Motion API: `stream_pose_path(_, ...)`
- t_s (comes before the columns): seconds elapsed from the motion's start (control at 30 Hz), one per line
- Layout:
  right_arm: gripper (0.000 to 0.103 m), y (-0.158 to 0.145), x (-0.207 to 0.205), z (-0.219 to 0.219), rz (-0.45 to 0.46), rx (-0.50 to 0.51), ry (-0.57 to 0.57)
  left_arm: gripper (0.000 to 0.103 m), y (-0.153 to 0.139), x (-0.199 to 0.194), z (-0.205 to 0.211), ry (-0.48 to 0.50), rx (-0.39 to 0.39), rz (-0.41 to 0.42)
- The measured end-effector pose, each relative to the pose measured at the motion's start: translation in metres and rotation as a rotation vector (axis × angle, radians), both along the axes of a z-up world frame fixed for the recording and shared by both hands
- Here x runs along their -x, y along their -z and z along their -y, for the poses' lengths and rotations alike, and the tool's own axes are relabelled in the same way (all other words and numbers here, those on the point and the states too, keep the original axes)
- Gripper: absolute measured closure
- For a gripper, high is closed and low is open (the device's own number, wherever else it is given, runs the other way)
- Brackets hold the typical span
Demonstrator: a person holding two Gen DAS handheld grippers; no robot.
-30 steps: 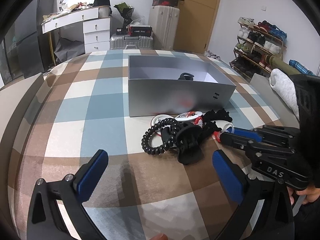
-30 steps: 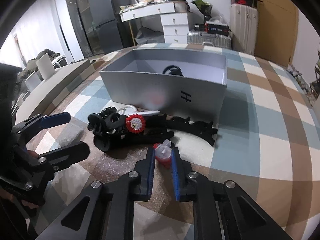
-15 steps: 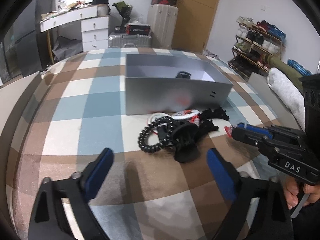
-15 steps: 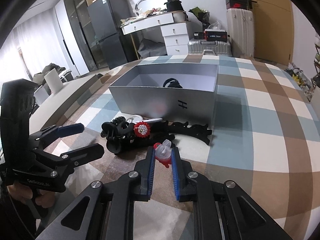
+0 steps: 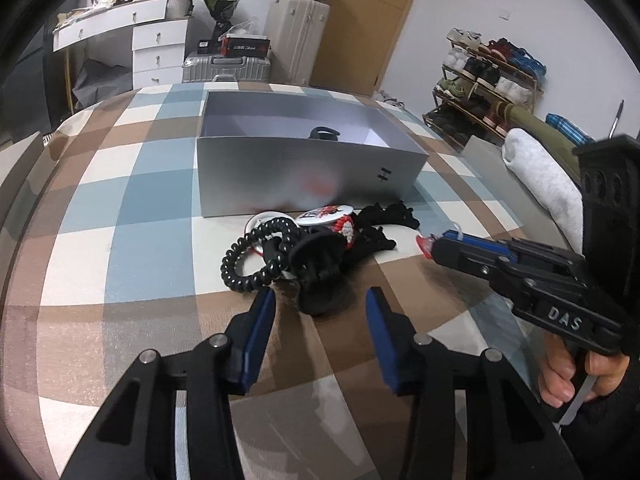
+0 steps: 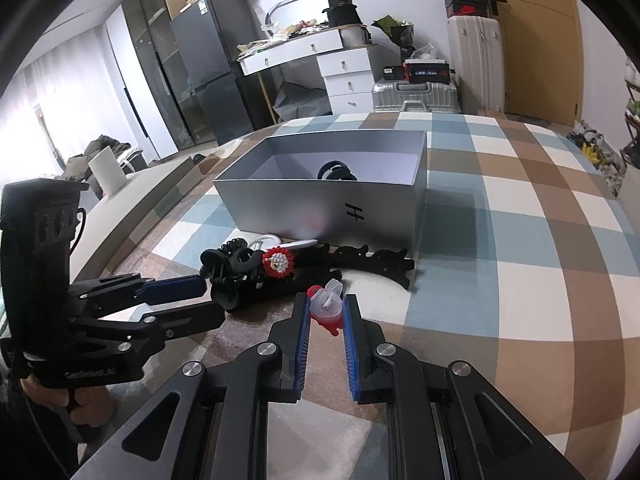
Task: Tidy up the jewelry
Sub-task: 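Grasp the clear-and-red plastic clip with the right tool, then grasp a black claw clip with the left tool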
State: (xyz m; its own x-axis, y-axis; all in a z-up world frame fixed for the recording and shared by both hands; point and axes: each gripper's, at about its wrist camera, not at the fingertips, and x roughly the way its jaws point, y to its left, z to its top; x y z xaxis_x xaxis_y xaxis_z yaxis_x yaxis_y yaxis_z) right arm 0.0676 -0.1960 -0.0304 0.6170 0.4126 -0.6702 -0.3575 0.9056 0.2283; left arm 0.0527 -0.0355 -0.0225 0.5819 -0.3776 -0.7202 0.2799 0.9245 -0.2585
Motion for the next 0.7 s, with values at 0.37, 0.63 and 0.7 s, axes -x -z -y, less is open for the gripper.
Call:
stream_pose_path(0.37, 0.088, 0.0, 0.001, 0.004, -0.002, -0.01, 0.002, 0.062, 0.004, -0.013, 0.0, -0.046, 0.028, -0.038)
stream_pose_path(0.63, 0.088, 0.0, 0.002, 0.004, -0.002, -0.011, 0.001, 0.079, -0.001, -0.005, -0.004, -0.046, 0.04, 0.004)
stream_pose_path(0.7, 0.088, 0.0, 0.002, 0.004, -0.002, -0.009, 0.002, 0.079, -0.003, -0.005, -0.004, -0.039, 0.039, 0.015)
